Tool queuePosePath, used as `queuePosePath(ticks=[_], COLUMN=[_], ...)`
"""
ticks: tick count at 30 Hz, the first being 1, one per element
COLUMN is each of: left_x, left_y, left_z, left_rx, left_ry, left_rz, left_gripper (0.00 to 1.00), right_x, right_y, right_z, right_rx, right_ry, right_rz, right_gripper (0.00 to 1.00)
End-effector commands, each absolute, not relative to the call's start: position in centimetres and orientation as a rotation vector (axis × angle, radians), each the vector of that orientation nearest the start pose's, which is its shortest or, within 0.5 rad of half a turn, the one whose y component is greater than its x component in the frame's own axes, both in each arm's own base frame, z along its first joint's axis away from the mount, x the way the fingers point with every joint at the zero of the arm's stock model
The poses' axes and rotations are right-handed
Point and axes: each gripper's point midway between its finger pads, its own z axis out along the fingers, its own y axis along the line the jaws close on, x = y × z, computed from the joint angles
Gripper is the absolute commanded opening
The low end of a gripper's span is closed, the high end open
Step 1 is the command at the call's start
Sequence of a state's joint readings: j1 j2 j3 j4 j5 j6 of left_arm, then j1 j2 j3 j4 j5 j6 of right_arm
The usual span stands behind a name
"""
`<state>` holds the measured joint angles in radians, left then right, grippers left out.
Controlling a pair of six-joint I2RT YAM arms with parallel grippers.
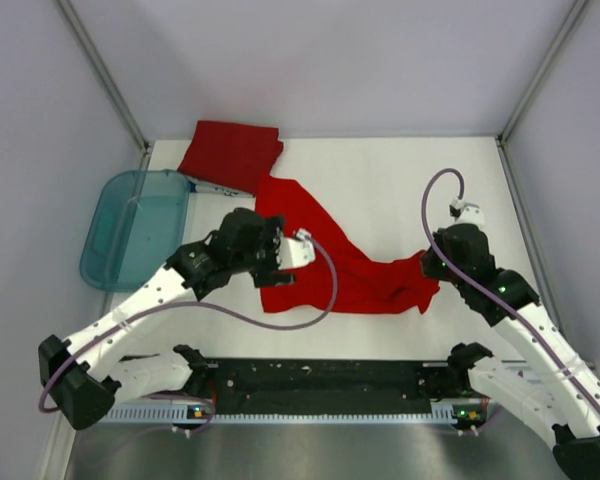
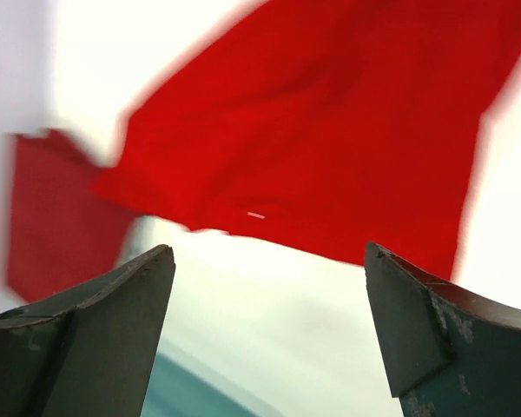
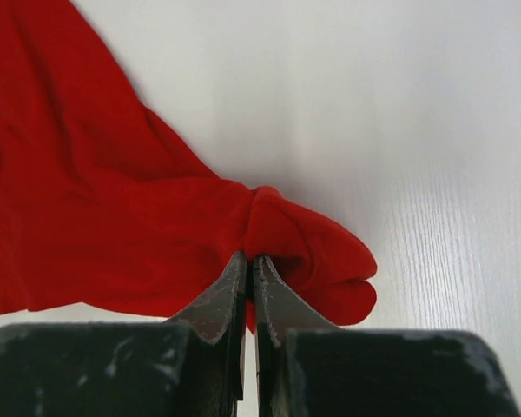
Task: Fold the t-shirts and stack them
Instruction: Flatten out the tshirt
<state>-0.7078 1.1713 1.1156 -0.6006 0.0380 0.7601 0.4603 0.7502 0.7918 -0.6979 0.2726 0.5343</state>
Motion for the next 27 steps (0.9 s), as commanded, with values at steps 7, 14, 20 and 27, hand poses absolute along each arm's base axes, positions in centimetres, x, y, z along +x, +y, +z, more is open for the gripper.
queuePosePath(ticks=[7,14,20,27], left_x=[19.4,21.7,22.1,21.4], left_y=[-17.6,-17.3,-18.0,-16.8], left_z=[5.3,2.5,1.4,0.7], left_rx=[1.9,1.844,1.871,1.984], left_ry=[1.769,1.898,1.914,1.968], left_rz=[-0.199,-0.078,-0.091,-0.07], left_gripper=[0.95,0.94,0.92,0.16], right_x=[24.1,24.1,24.5,25.0], right_y=[8.4,8.2,8.1,7.4], right_z=[18.4,18.0,17.9,18.8], right_rx=[0.259,0.267,0.26,0.276], right_ry=[2.171,2.178,2.187,2.168], right_rz=[0.294,0.29,0.277,0.277], right_gripper=[0.0,0.0,0.0,0.0])
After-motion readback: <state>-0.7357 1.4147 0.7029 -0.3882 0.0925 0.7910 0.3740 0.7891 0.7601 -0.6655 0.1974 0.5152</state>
